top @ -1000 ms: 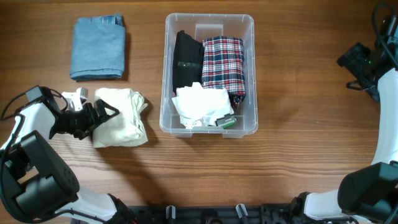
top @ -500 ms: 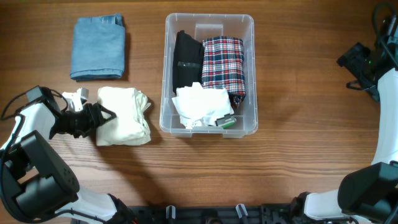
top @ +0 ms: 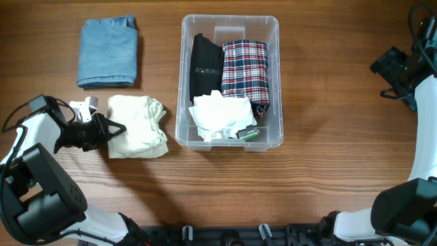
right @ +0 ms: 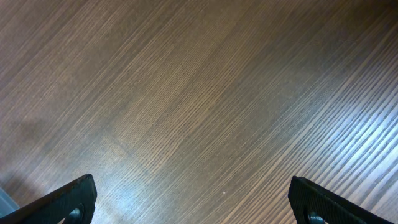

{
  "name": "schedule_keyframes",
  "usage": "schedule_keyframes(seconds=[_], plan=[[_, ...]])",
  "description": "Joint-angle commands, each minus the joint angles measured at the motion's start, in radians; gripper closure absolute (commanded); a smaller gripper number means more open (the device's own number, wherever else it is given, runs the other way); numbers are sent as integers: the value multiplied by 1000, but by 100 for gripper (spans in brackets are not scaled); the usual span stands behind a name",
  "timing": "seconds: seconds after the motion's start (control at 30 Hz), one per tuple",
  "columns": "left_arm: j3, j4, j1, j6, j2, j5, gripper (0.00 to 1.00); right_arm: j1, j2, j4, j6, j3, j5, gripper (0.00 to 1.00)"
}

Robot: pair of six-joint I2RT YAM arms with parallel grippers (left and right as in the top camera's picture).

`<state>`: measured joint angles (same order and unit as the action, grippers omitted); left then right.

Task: Pack container
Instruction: 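Lift the cream cloth and carry it over the bin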

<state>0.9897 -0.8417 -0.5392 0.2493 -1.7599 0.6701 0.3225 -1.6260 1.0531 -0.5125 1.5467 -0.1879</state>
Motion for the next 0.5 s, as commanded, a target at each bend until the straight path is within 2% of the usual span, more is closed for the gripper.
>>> schedule_keyframes(seconds=[0.0,0.13,0.47], plan=[[5,-5,4,-3,-6,116,96,0,-5,-3,-14,-2,-6,0],[69,-20,-1,-57,-5,148,96,0,-5,-3,-14,-2,-6,0],[314,-193,-4,-73,72,175,96,0,-5,-3,-14,-2,-6,0]])
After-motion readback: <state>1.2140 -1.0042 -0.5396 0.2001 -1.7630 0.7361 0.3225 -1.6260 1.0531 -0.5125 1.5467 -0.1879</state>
